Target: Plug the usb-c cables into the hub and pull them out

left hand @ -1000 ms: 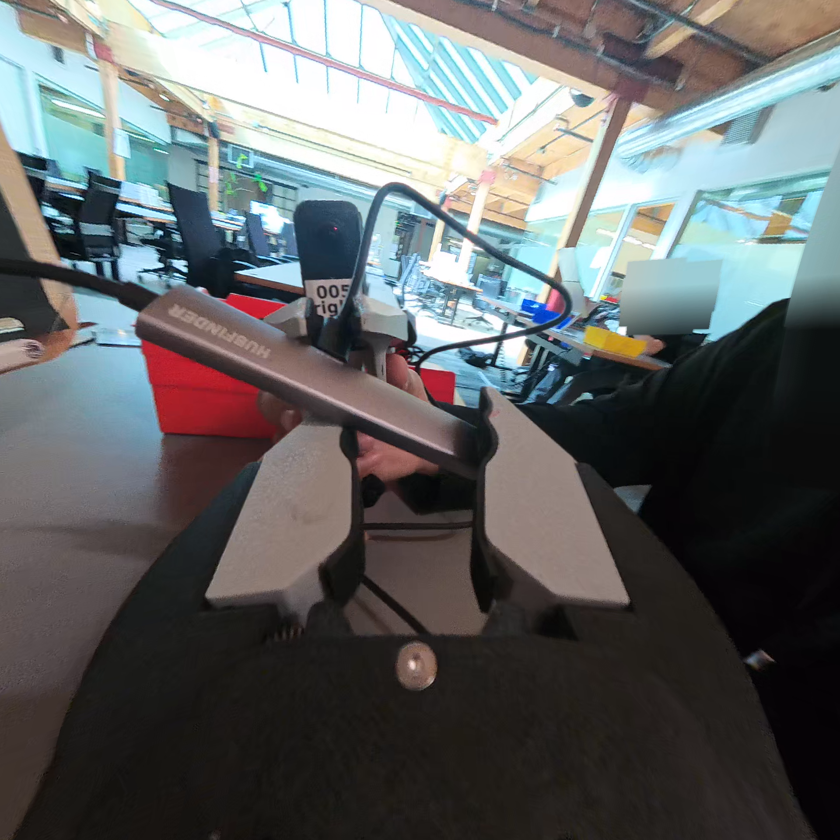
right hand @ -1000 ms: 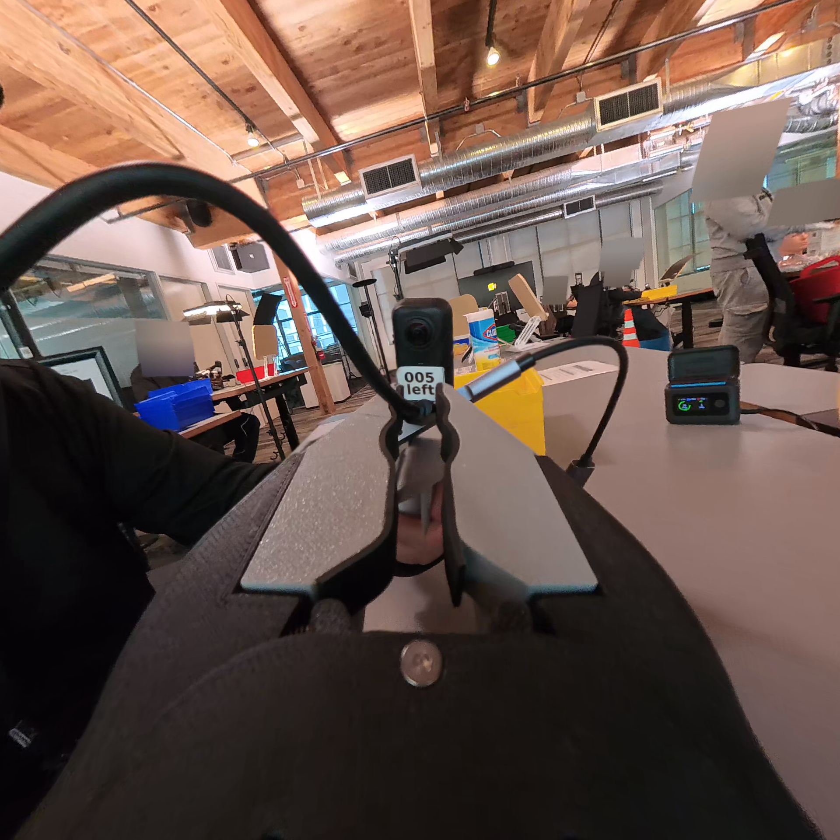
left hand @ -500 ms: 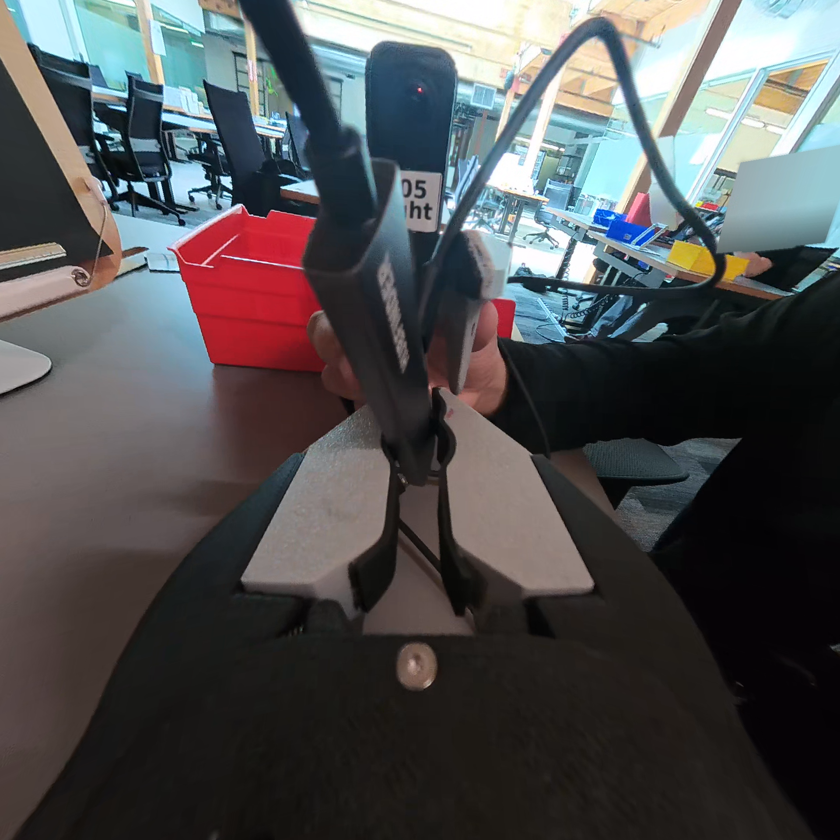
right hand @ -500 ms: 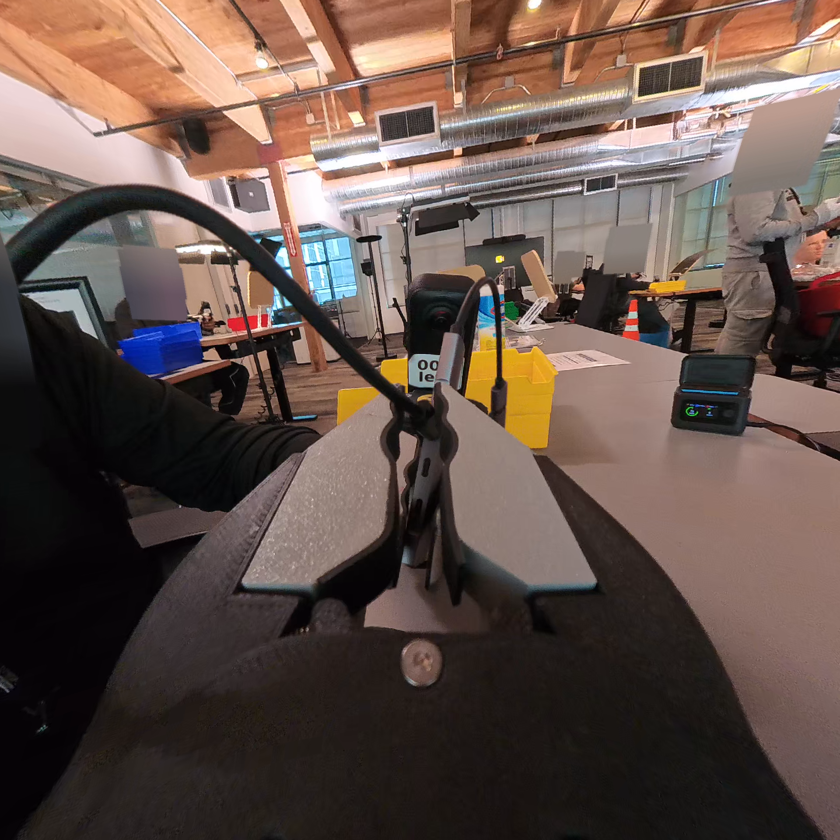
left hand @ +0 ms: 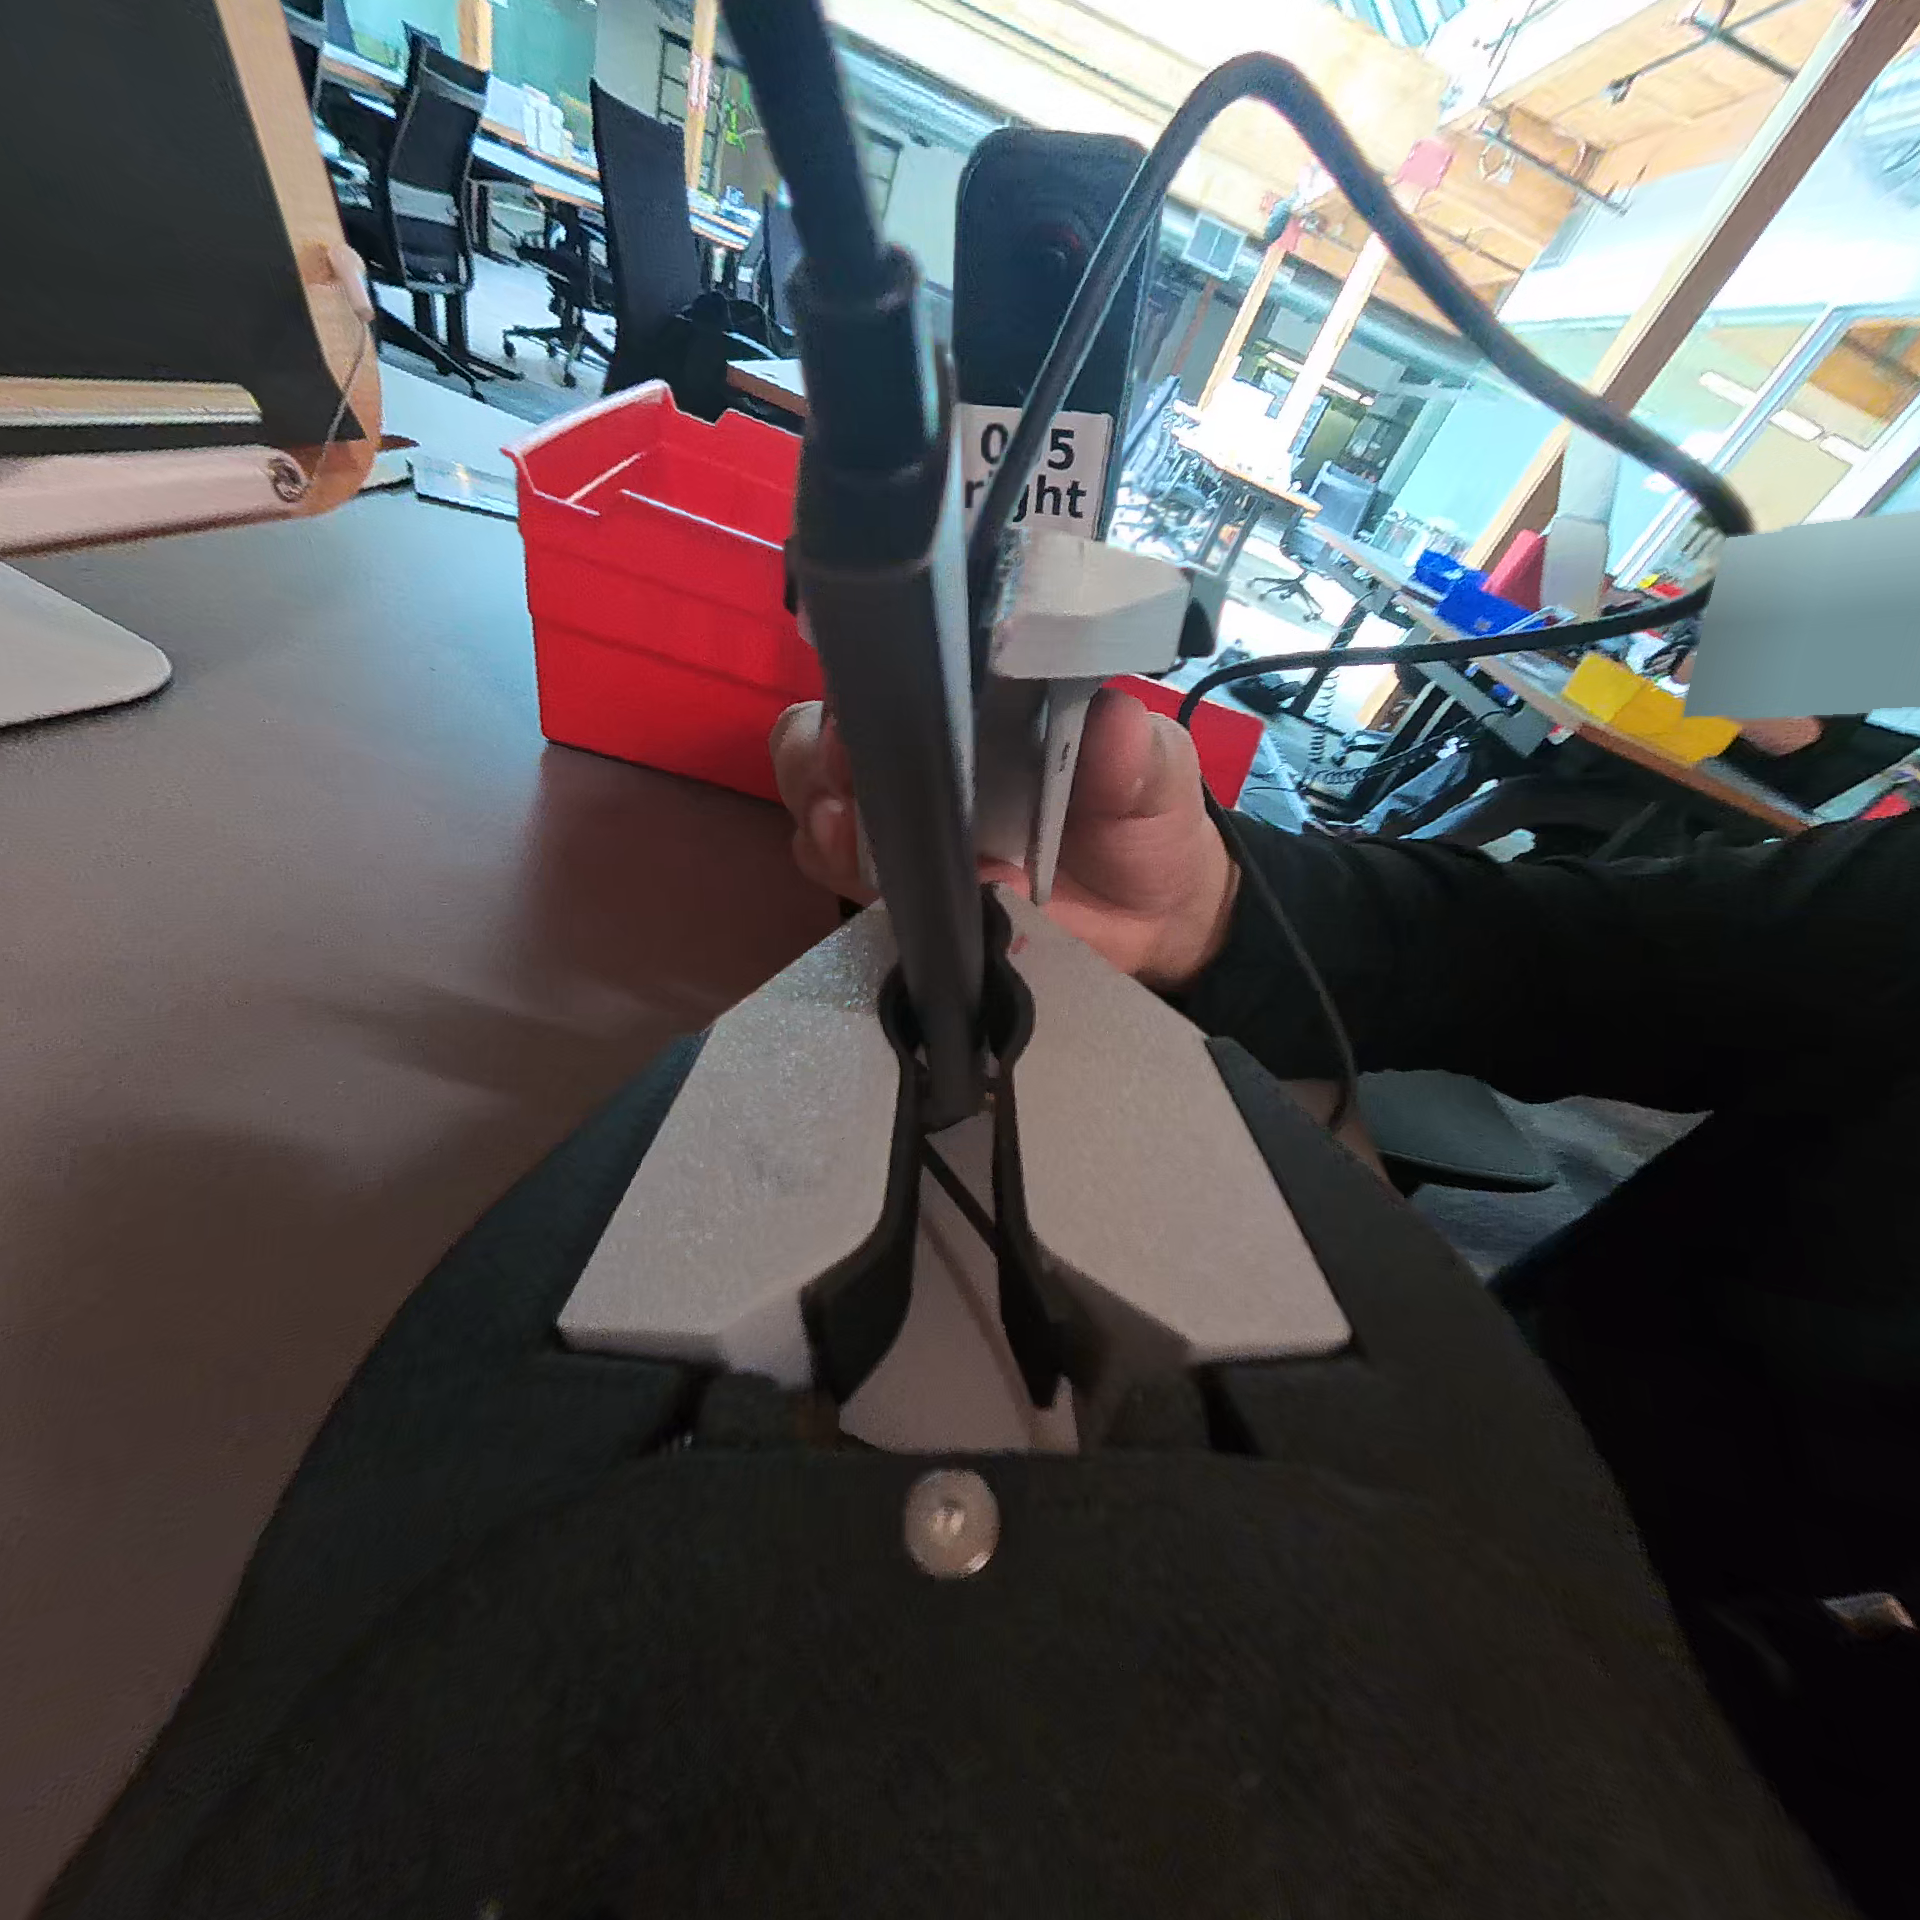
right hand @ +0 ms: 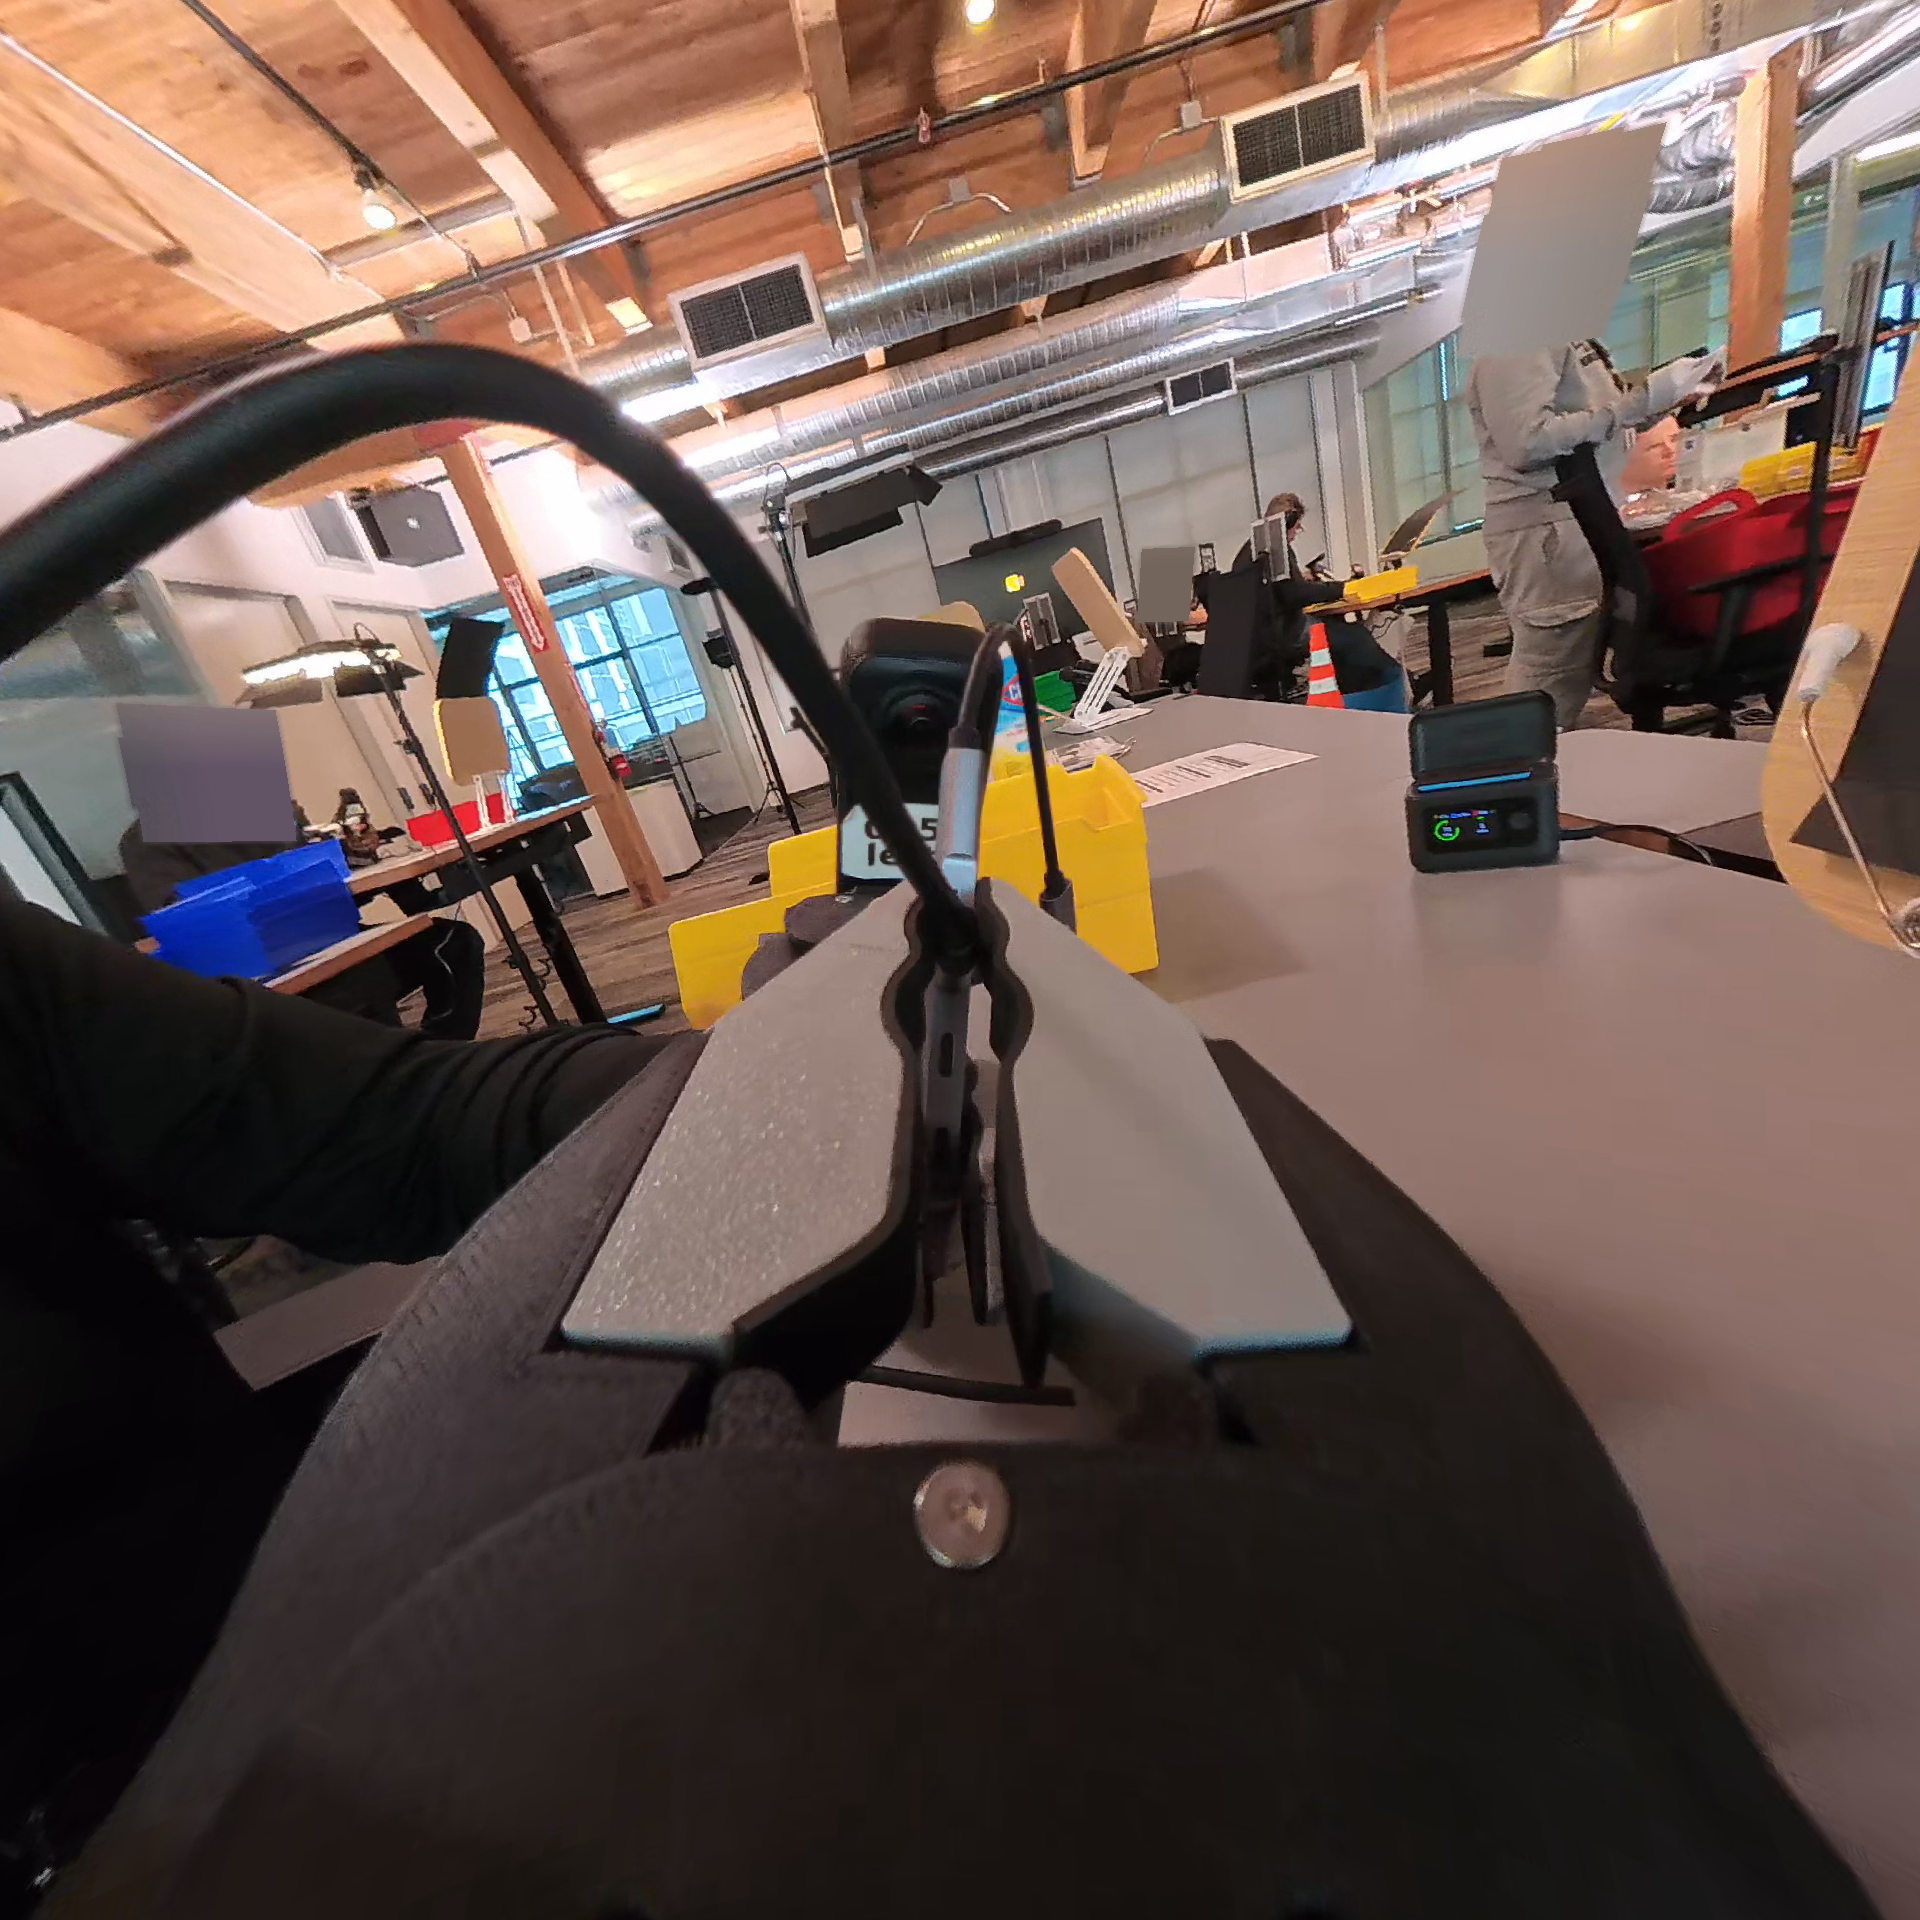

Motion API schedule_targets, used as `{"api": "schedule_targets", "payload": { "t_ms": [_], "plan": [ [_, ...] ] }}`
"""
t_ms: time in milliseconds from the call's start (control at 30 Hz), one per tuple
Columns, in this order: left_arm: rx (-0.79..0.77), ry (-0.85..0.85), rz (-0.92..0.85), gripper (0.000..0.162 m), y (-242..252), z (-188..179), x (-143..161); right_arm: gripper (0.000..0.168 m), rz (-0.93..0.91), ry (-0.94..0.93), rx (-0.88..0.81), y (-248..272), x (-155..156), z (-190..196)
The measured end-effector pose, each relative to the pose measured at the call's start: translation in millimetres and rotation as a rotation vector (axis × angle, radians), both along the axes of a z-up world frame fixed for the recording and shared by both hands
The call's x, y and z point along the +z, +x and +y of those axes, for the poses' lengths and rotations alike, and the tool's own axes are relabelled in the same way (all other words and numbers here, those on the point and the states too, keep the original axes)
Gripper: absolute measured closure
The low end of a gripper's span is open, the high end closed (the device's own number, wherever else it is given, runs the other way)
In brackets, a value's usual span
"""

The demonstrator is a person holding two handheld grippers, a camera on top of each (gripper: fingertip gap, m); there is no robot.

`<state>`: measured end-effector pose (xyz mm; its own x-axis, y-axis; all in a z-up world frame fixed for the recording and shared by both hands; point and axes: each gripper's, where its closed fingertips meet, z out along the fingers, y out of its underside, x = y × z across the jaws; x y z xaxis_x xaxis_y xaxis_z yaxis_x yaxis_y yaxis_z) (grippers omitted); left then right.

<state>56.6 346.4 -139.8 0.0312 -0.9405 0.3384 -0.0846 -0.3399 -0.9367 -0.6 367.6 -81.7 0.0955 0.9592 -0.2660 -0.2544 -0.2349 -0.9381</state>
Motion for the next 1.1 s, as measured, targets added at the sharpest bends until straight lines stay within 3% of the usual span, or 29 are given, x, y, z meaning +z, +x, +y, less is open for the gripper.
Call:
{"api": "schedule_targets", "payload": {
  "t_ms": [733,933,1100],
  "plan": [
    [0.013,-0.003,0.025,0.155,-3,4,-3,0.165,-0.084,-0.016,0.015,-4,-12,1],
    [0.071,0.079,-0.067,0.139,-18,10,21,0.164,-0.045,-0.039,0.022,3,-6,3],
    [0.059,0.021,-0.145,0.153,-27,15,32,0.165,-0.010,-0.076,0.050,3,-5,2]
  ]
}}
